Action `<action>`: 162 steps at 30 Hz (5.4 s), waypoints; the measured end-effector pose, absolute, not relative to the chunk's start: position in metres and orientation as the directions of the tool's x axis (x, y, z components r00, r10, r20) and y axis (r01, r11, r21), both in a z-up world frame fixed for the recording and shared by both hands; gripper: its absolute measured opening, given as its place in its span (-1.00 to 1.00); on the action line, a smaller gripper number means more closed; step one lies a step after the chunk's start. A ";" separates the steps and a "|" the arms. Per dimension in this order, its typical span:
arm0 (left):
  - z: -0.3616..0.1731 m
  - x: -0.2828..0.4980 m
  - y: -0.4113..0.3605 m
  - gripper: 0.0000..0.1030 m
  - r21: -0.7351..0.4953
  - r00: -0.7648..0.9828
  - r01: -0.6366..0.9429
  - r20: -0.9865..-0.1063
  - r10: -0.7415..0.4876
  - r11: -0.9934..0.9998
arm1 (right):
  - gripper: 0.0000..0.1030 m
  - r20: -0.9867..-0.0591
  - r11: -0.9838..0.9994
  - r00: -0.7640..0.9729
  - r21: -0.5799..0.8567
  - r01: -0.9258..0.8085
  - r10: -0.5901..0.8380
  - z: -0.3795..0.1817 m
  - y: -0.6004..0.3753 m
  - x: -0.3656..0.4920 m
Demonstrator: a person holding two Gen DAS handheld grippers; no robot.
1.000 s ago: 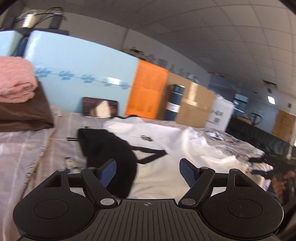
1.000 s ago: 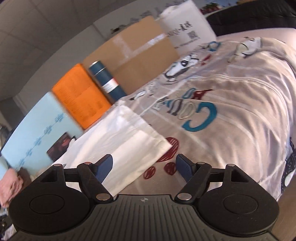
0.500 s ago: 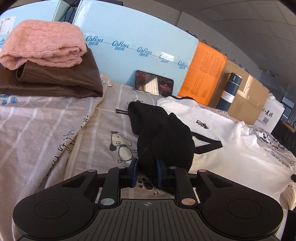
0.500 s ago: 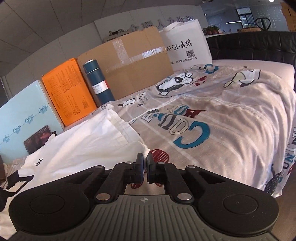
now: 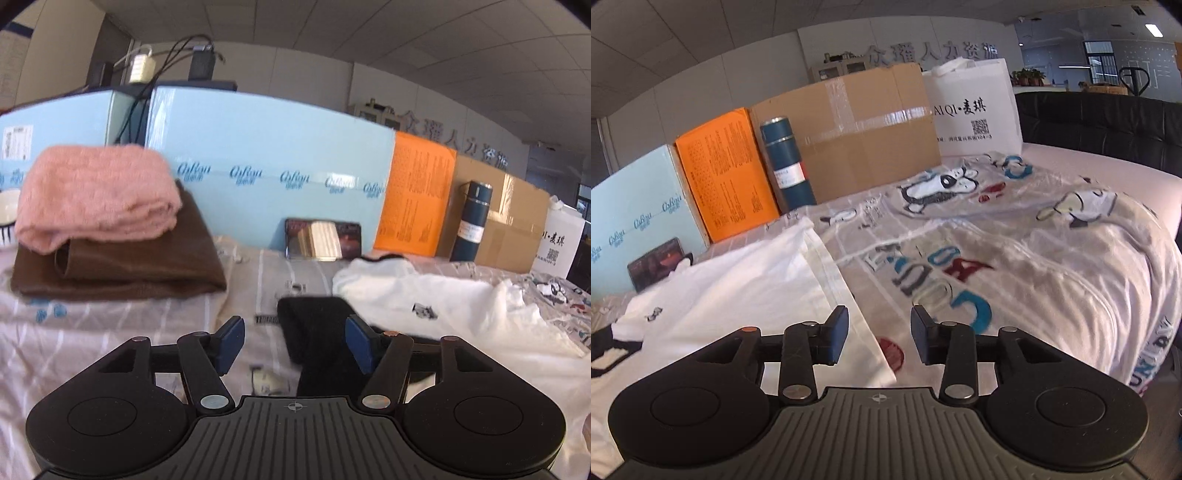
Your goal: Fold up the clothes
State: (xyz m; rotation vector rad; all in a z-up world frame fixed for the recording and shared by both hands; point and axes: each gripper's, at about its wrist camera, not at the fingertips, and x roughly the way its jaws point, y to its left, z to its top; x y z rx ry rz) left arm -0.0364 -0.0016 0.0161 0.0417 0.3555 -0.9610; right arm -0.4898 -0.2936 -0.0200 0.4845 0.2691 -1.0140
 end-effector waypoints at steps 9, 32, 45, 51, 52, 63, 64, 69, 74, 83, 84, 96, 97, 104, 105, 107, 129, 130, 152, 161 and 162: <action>0.075 -0.028 -0.119 0.40 0.026 0.369 0.926 -0.262 -0.892 0.376 | -0.20 -0.382 0.544 0.654 0.364 0.756 -0.653 0.016 -0.390 -0.425; -0.033 -0.021 -0.260 0.43 -0.001 0.207 0.966 -0.593 -0.778 0.259 | -0.90 -0.627 0.654 0.582 0.149 0.742 -0.518 -0.036 -0.421 -0.339; -0.034 -0.016 -0.261 0.53 -0.031 0.194 0.964 -0.599 -0.776 0.265 | -0.21 -0.564 0.612 0.641 0.276 0.741 -0.521 -0.014 -0.435 -0.364; -0.021 -0.016 -0.248 0.52 -0.107 0.131 0.971 -0.514 -0.848 0.215 | -0.19 -0.554 0.629 0.614 0.197 0.752 -0.562 -0.022 -0.382 -0.407; -0.015 -0.016 -0.243 0.53 -0.135 0.105 0.972 -0.479 -0.871 0.192 | -0.18 -0.554 0.627 0.602 0.174 0.760 -0.576 -0.024 -0.372 -0.413; 0.023 -0.101 -0.210 0.55 -0.039 -0.101 0.995 -0.358 -0.928 -0.093 | -0.65 -0.622 0.638 0.579 0.160 0.753 -0.527 -0.044 -0.330 -0.437; 0.021 -0.105 -0.208 0.55 -0.031 -0.108 0.994 -0.363 -0.926 -0.104 | -0.85 -0.627 0.642 0.579 0.159 0.750 -0.521 -0.046 -0.329 -0.438; 0.017 -0.105 -0.195 0.55 -0.069 -0.114 0.993 -0.371 -0.922 -0.095 | -0.95 -0.578 0.638 0.597 0.163 0.753 -0.556 -0.038 -0.311 -0.457; 0.016 -0.111 -0.186 0.55 -0.071 -0.110 0.993 -0.380 -0.919 -0.090 | -0.94 -0.586 0.631 0.579 0.145 0.762 -0.566 -0.040 -0.307 -0.460; 0.025 -0.112 -0.109 0.73 0.011 -0.174 0.983 -0.265 -0.948 -0.183 | -0.39 -0.492 0.590 0.598 0.195 0.783 -0.632 -0.030 -0.298 -0.490; 0.025 -0.114 -0.096 0.77 0.039 -0.193 0.977 -0.265 -0.945 -0.211 | -0.20 -0.474 0.596 0.606 0.193 0.780 -0.639 -0.027 -0.294 -0.496; -0.007 -0.153 0.005 0.94 0.070 -0.286 0.935 -0.428 -0.857 -0.347 | 0.69 -0.536 0.853 0.677 -0.187 0.488 -0.505 -0.042 -0.237 -0.465; -0.011 -0.156 0.009 0.94 0.073 -0.286 0.933 -0.442 -0.850 -0.352 | 0.70 -0.543 0.861 0.678 -0.199 0.469 -0.495 -0.044 -0.236 -0.461; -0.032 -0.155 0.017 0.94 0.197 -0.163 0.927 -0.552 -0.818 -0.318 | 0.69 -0.560 0.904 0.711 -0.224 0.365 -0.426 -0.050 -0.232 -0.441; -0.035 -0.158 0.017 0.94 0.215 -0.147 0.925 -0.560 -0.815 -0.314 | 0.70 -0.557 0.910 0.721 -0.219 0.352 -0.412 -0.050 -0.231 -0.439; -0.041 -0.170 0.020 0.94 0.281 -0.140 0.899 -0.542 -0.829 -0.335 | 0.70 -0.554 0.922 0.737 -0.215 0.323 -0.387 -0.050 -0.227 -0.435; -0.050 -0.181 0.002 0.93 0.136 -0.140 0.974 -0.280 -0.950 -0.184 | 0.69 -0.491 0.962 0.865 -0.168 -0.214 0.106 -0.040 -0.158 -0.408; -0.049 -0.178 0.003 0.93 0.113 -0.139 0.978 -0.271 -0.952 -0.175 | 0.67 -0.502 0.958 0.859 -0.183 -0.221 0.103 -0.043 -0.155 -0.399; -0.044 -0.167 -0.008 -0.84 -0.038 -0.160 0.987 -0.183 -0.970 -0.155 | 0.67 -0.497 0.998 0.867 -0.068 -0.005 -0.030 -0.038 -0.202 -0.397; -0.032 -0.148 -0.001 -0.95 -0.146 -0.175 0.976 -0.099 -0.980 -0.160 | 0.13 -0.606 0.907 0.686 -0.367 0.208 -0.403 -0.044 -0.237 -0.437; -0.030 -0.147 -0.002 -0.95 -0.153 -0.174 0.975 -0.091 -0.980 -0.159 | 0.11 -0.608 0.886 0.661 -0.414 0.210 -0.441 -0.045 -0.239 -0.439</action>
